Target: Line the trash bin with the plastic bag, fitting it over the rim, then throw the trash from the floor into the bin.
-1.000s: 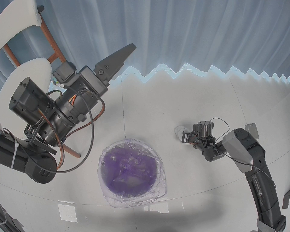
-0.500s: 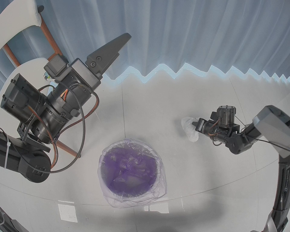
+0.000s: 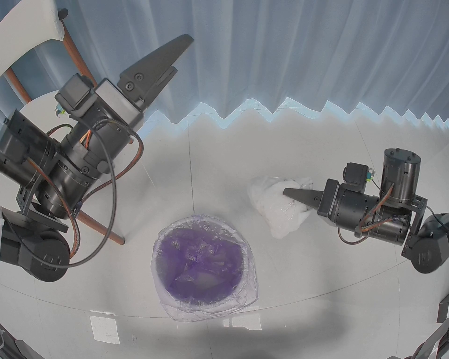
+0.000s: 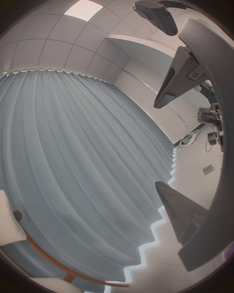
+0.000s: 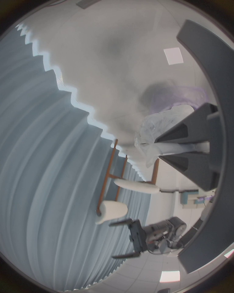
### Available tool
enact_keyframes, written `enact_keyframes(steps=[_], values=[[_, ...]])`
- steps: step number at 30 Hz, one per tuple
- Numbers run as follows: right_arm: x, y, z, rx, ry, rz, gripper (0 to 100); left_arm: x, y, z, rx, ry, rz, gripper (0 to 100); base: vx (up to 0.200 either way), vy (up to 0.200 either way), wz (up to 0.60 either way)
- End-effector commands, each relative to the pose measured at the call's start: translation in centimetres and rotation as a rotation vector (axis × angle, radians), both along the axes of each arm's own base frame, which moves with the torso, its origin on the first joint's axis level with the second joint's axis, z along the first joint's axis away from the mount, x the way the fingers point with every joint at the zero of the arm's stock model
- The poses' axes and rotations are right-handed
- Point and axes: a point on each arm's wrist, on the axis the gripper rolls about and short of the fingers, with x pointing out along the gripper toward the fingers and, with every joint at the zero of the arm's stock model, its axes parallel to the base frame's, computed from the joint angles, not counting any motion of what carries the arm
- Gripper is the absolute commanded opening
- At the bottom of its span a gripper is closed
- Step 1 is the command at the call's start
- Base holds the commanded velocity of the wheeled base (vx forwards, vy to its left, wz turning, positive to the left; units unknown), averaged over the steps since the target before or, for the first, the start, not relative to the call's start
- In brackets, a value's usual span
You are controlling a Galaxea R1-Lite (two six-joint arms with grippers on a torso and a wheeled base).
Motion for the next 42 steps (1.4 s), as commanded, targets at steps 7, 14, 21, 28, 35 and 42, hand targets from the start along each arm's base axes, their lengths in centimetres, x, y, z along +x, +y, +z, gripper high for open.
enact_keyframes(steps=[7, 14, 21, 28, 35, 42], values=[[-1.6, 4.9, -2.6, -0.019, 0.041, 0.157, 0, -1.8, 0.3, 1.1, 0.035, -0.096, -0.017, 100, 0.0, 0.0, 0.0], [1.7, 8.2, -9.6, -0.14, -0.036, 0.12, 0, -1.8, 0.1, 0.5, 0.083, -0.137, 0.018, 100, 0.0, 0.0, 0.0], [3.6, 10.0, -14.7, -0.181, -0.127, 0.125, 0, -1.9, -0.1, 0.2, 0.093, -0.127, 0.009, 100, 0.0, 0.0, 0.0], [4.5, 10.9, -15.7, -0.178, -0.127, 0.127, 0, -1.9, -0.1, 0.1, 0.094, -0.124, 0.009, 100, 0.0, 0.0, 0.0], [4.6, 10.9, -15.9, -0.17, -0.125, 0.121, 100, -1.8, -0.1, 0.0, 0.095, -0.123, 0.009, 100, 0.0, 0.0, 0.0], [4.2, 10.6, -13.5, -0.093, -0.156, 0.102, 100, -1.9, -0.1, 0.1, 0.094, -0.126, 0.01, 100, 0.0, 0.0, 0.0]])
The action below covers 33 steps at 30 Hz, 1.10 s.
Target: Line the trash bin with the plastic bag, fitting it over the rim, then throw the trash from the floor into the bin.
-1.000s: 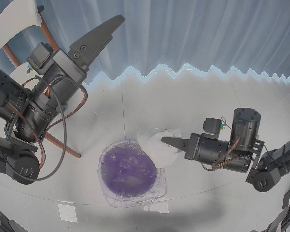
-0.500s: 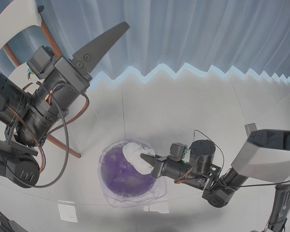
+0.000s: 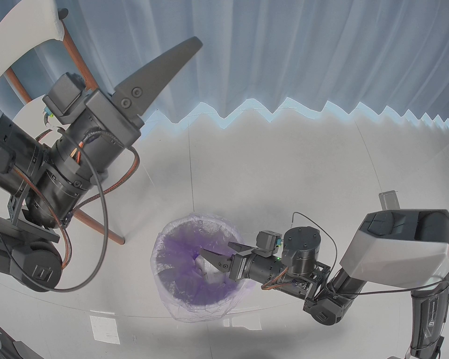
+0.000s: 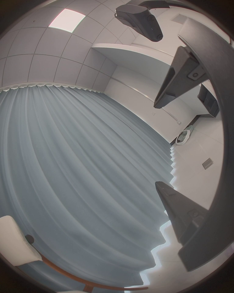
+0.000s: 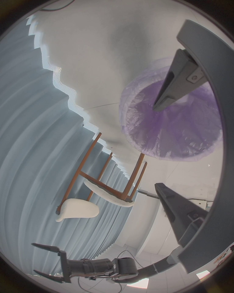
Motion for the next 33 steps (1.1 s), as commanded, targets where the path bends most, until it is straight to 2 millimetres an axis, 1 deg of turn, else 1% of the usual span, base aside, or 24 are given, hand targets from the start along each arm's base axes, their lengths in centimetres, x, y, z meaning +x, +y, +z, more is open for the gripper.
enact_keyframes(steps=[1, 2, 3, 5, 6, 7, 8, 9, 10, 11, 12, 13, 15, 16, 17, 20, 23, 25, 27, 28, 29, 30, 31, 33], values=[[-0.7, -0.5, 2.7, 0.052, -0.041, -0.001, 100, 0.0, 0.1, 0.0, 0.002, -0.006, 0.006, 100, 0.0, 0.0, 0.0], [-1.1, -0.7, 4.0, 0.069, -0.062, -0.003, 100, 0.0, 0.1, 0.0, 0.007, -0.013, 0.013, 100, 0.0, 0.0, 0.0], [-1.1, -0.7, 4.0, 0.069, -0.062, -0.003, 100, 0.0, 0.1, 0.0, 0.007, -0.013, 0.013, 100, 0.0, 0.0, 0.0], [-2.8, -2.3, 7.7, 0.111, -0.119, -0.029, 100, 0.2, 0.4, 0.1, 0.033, -0.065, 0.067, 100, 0.0, 0.0, 0.0], [-2.8, -2.3, 7.7, 0.111, -0.119, -0.029, 100, 0.2, 0.4, 0.1, 0.033, -0.065, 0.067, 100, 0.0, 0.0, 0.0], [-4.1, -3.9, 10.2, 0.126, -0.171, -0.087, 100, 0.1, 0.8, 0.3, 0.048, -0.11, 0.108, 100, 0.0, 0.0, 0.0], [-4.9, -5.0, 11.6, 0.121, -0.208, -0.131, 100, -0.2, 1.2, 0.8, 0.048, -0.14, 0.128, 100, 0.0, 0.0, 0.0], [-5.6, -6.1, 12.7, 0.106, -0.242, -0.17, 100, -0.6, 1.5, 1.2, 0.047, -0.164, 0.135, 100, 0.0, 0.0, 0.0], [-5.7, -6.3, 12.9, 0.102, -0.248, -0.177, 100, -0.7, 1.6, 1.3, 0.047, -0.17, 0.137, 100, 0.0, 0.0, 0.0], [-7.4, -8.8, 14.7, 0.039, -0.299, -0.263, 100, -1.8, 2.2, 2.2, 0.038, -0.202, 0.14, 100, 0.0, 0.0, 0.0], [-7.4, -8.8, 14.7, 0.039, -0.299, -0.263, 100, -1.8, 2.2, 2.2, 0.038, -0.202, 0.14, 100, 0.0, 0.0, 0.0], [-9.5, -12.1, 16.5, -0.029, -0.336, -0.358, 100, -2.5, 3.0, 2.8, 0.049, -0.188, 0.159, 100, 0.0, 0.0, 0.0], [-12.2, -14.9, 18.3, -0.05, -0.353, -0.428, 100, -3.7, 4.4, 3.2, 0.075, -0.167, 0.199, 100, 0.0, 0.0, 0.0], [-12.2, -14.9, 18.3, -0.05, -0.353, -0.428, 100, -3.7, 4.4, 3.2, 0.075, -0.167, 0.199, 100, 0.0, 0.0, 0.0], [-14.7, -16.5, 19.4, -0.057, -0.354, -0.463, 100, -4.4, 6.0, 3.3, 0.102, -0.144, 0.258, 100, 0.0, 0.0, 0.0], [-19.9, -18.5, 20.8, -0.058, -0.362, -0.487, 100, -6.4, 9.5, 3.1, 0.137, -0.096, 0.397, 100, 0.0, 0.0, 0.0], [-24.6, -20.0, 20.8, -0.093, -0.322, -0.493, 100, -9.6, 12.0, 2.7, 0.161, -0.057, 0.512, 100, 0.0, 0.0, 0.0], [-27.5, -21.0, 19.9, -0.14, -0.289, -0.52, 100, -12.5, 13.0, 1.7, 0.178, -0.025, 0.564, 100, 0.0, 0.0, 0.0], [-28.6, -21.4, 19.2, -0.166, -0.274, -0.538, 100, -13.9, 13.3, 1.2, 0.183, -0.014, 0.574, 100, 0.0, 0.0, 0.0], [-28.6, -21.4, 19.2, -0.166, -0.274, -0.538, 100, -13.9, 13.3, 1.2, 0.183, -0.014, 0.574, 100, 0.0, 0.0, 0.0], [-30.8, -22.2, 17.4, -0.213, -0.265, -0.57, 100, -16.9, 13.6, -0.2, 0.193, 0.006, 0.58, 100, 0.0, 0.0, 0.0], [-31.5, -22.4, 16.5, -0.224, -0.272, -0.58, 100, -17.9, 13.7, -0.9, 0.204, 0.013, 0.579, 100, 0.0, 0.0, 0.0], [-31.6, -22.4, 16.4, -0.226, -0.272, -0.583, 100, -18.1, 13.7, -1.0, 0.206, 0.015, 0.58, 100, 0.0, 0.0, 0.0], [-33.1, -22.8, 14.0, -0.277, -0.327, -0.648, 100, -20.4, 13.9, -3.7, 0.235, 0.051, 0.57, 100, 0.0, 0.0, 0.0]])
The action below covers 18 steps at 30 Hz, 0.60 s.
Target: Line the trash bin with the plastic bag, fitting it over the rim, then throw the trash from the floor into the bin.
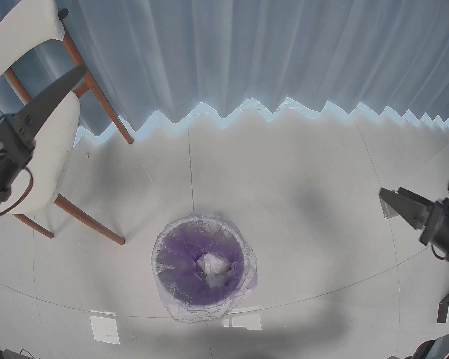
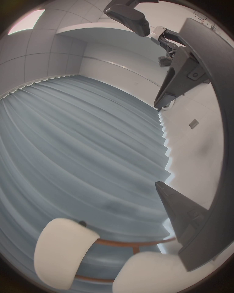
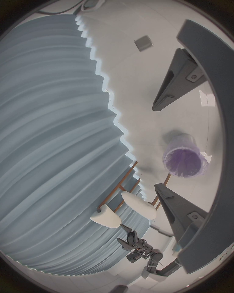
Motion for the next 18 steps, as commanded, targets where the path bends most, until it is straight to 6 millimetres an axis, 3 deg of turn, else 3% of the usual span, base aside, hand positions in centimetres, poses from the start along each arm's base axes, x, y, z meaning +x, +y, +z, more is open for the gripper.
enact_keyframes(steps=[1, 2, 5, 6, 7, 9, 14, 18], values=[[-14.9, -5.6, -5.9, -0.139, -0.157, -0.247, 100, -14.7, 4.5, -6.4, 0.049, 0.033, 0.2, 100, 0.0, 0.0, 0.0], [-15.3, -5.7, -6.7, -0.152, -0.168, -0.258, 100, -15.3, 4.6, -7.4, 0.052, 0.051, 0.205, 100, 0.0, 0.0, 0.0], [-15.4, -5.7, -6.9, -0.155, -0.17, -0.259, 100, -15.3, 4.6, -7.6, 0.053, 0.058, 0.207, 100, 0.0, 0.0, 0.0], [-15.8, -5.6, -11.0, -0.216, -0.168, -0.301, 100, -16.7, 4.6, -12.0, 0.072, 0.131, 0.254, 100, 0.0, 0.0, 0.0], [-15.8, -5.6, -11.0, -0.216, -0.168, -0.301, 100, -16.7, 4.6, -12.0, 0.072, 0.131, 0.254, 100, 0.0, 0.0, 0.0], [-14.8, -5.5, -13.5, -0.249, -0.151, -0.318, 100, -17.4, 4.4, -15.3, 0.126, 0.125, 0.183, 100, 0.0, 0.0, 0.0], [-14.7, -5.5, -14.5, -0.231, -0.097, -0.34, 100, -18.2, 4.2, -20.3, 0.235, 0.136, 0.151, 100, 0.0, 0.0, 0.0], [-14.6, -5.5, -14.5, -0.213, -0.097, -0.333, 100, -17.9, 4.3, -21.7, 0.373, 0.172, 0.242, 100, 0.0, 0.0, 0.0]])
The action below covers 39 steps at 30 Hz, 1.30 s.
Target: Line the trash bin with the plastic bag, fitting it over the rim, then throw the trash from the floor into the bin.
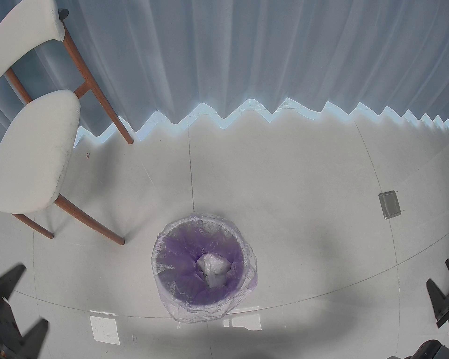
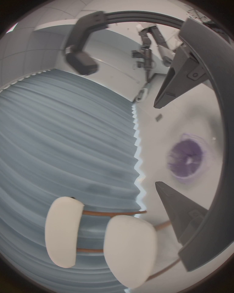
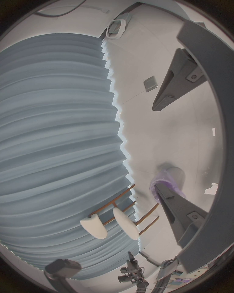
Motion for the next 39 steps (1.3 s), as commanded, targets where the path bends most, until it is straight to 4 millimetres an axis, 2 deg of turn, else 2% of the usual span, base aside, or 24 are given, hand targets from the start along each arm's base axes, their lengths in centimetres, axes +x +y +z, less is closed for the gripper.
enact_keyframes(steps=[1, 4, 5, 6, 10, 12, 16, 18, 21, 26, 31, 39], values=[[-1.3, -0.2, -5.1, -0.036, 0.006, -0.047, 100, -2.3, 0.0, -9.0, 0.198, 0.04, 0.116, 100, 0.0, 0.0, 0.0], [-1.3, -0.1, -5.1, -0.042, 0.007, -0.027, 100, -2.3, 0.1, -9.5, 0.218, 0.088, 0.161, 100, 0.0, 0.0, 0.0], [-1.3, -0.1, -5.1, -0.052, 0.006, -0.019, 100, -2.2, 0.3, -9.5, 0.236, 0.087, 0.257, 100, 0.0, 0.0, 0.0], [-1.3, -0.1, -5.1, -0.052, 0.006, -0.019, 100, -2.2, 0.3, -9.5, 0.238, 0.087, 0.263, 100, 0.0, 0.0, 0.0], [-1.3, 0.0, -5.1, -0.079, 0.003, 0.019, 100, -2.0, 0.8, -9.6, 0.212, 0.126, 0.51, 100, 0.0, 0.0, 0.0], [-1.3, 0.0, -5.1, -0.112, 0.0, 0.027, 100, -2.0, 1.0, -9.6, 0.158, 0.159, 0.559, 100, 0.0, 0.0, 0.0], [-1.4, 0.1, -5.1, -0.153, -0.007, 0.075, 100, -2.0, 1.0, -10.1, 0.175, 0.195, 0.551, 100, 0.0, 0.0, 0.0], [-1.4, 0.1, -5.1, -0.106, -0.001, 0.075, 100, -2.0, 1.0, -10.1, 0.177, 0.194, 0.546, 100, 0.0, 0.0, 0.0], [-1.4, 0.0, -5.2, -0.006, 0.023, -0.058, 100, -2.0, 1.0, -10.0, 0.176, 0.191, 0.546, 100, 0.0, 0.0, 0.0], [-1.9, 0.2, -5.3, -0.069, -0.023, -0.176, 100, -2.0, 1.0, -10.0, 0.174, 0.19, 0.548, 100, 0.0, 0.0, 0.0], [-2.2, 0.2, -5.3, -0.057, -0.084, -0.127, 100, -2.0, 1.0, -10.0, 0.171, 0.192, 0.549, 100, 0.0, 0.0, 0.0], [-2.2, 0.5, -5.4, -0.041, -0.084, -0.001, 100, -2.0, 0.9, -10.0, 0.169, 0.192, 0.549, 100, 0.0, 0.0, 0.0]])
